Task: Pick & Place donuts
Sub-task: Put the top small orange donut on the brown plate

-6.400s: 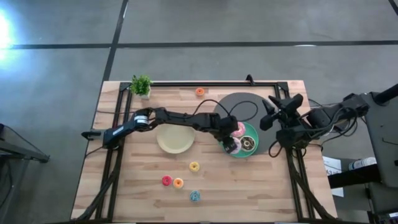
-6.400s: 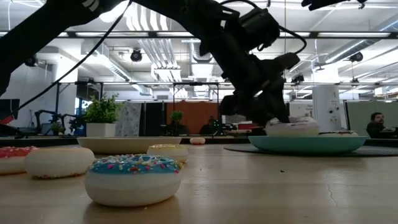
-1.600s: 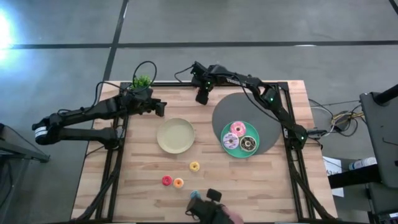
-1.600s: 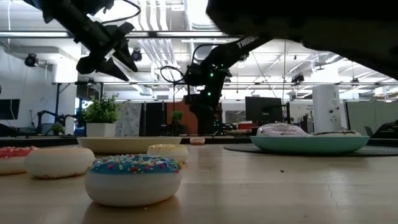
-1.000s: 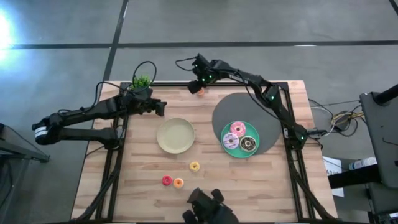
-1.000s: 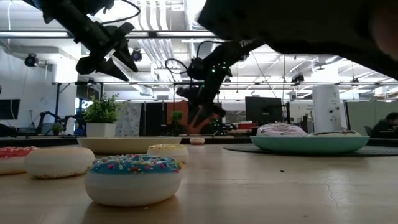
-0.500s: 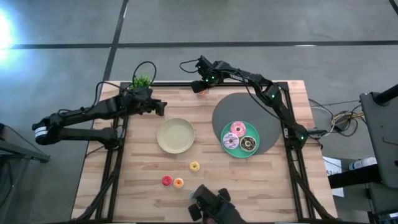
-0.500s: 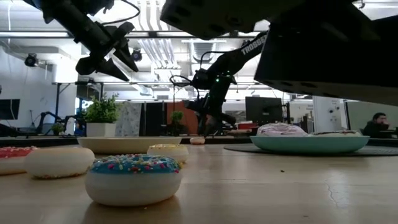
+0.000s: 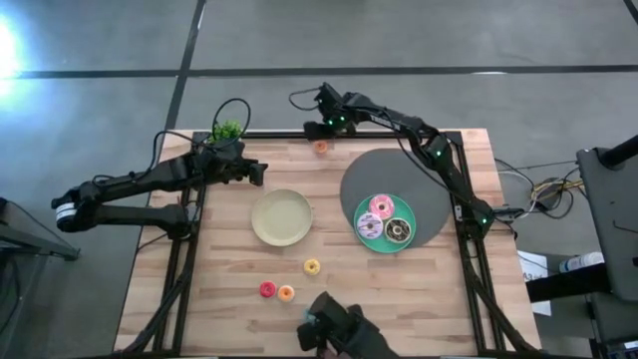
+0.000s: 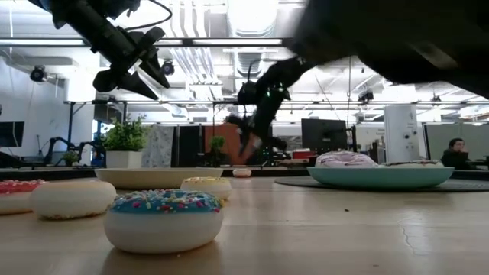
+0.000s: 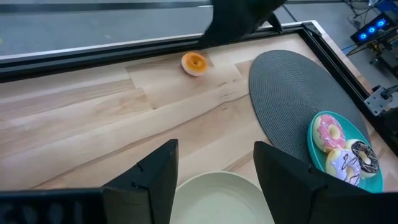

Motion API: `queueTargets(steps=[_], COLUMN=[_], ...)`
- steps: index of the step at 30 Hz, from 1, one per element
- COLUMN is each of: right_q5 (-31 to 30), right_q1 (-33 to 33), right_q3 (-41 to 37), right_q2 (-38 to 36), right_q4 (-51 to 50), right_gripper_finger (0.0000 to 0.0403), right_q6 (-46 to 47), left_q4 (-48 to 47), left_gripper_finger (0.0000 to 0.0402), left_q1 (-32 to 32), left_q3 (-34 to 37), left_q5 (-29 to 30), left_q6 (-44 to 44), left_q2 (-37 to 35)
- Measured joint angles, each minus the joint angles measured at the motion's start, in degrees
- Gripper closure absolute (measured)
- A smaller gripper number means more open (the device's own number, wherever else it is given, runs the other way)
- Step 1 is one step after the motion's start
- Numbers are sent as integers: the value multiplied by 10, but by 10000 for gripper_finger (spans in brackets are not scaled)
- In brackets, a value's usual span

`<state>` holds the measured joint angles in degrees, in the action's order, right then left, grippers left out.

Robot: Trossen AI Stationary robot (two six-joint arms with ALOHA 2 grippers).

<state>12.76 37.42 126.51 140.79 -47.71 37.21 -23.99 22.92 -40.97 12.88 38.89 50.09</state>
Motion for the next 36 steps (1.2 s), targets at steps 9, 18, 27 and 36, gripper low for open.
queueTargets(steps=[9, 18, 27, 36], right_q5=[47, 51, -8, -73], right_q1=[-3, -1, 6, 1], right_q3=[39, 44, 44, 51], right_q2=[23, 54, 44, -10], right_q4=[1, -15, -117, -185], right_gripper_finger=[301, 311, 321, 305], right_q6=[54, 94, 53, -69], left_q4=[0, 0, 0, 0], left_gripper_finger=[218, 218, 218, 218], left_q1=[0, 0, 0, 0], left_q3=[0, 0, 0, 0], left_q5=[0, 0, 0, 0], left_q6=[-3, 0, 0, -20], left_q2=[0, 0, 0, 0])
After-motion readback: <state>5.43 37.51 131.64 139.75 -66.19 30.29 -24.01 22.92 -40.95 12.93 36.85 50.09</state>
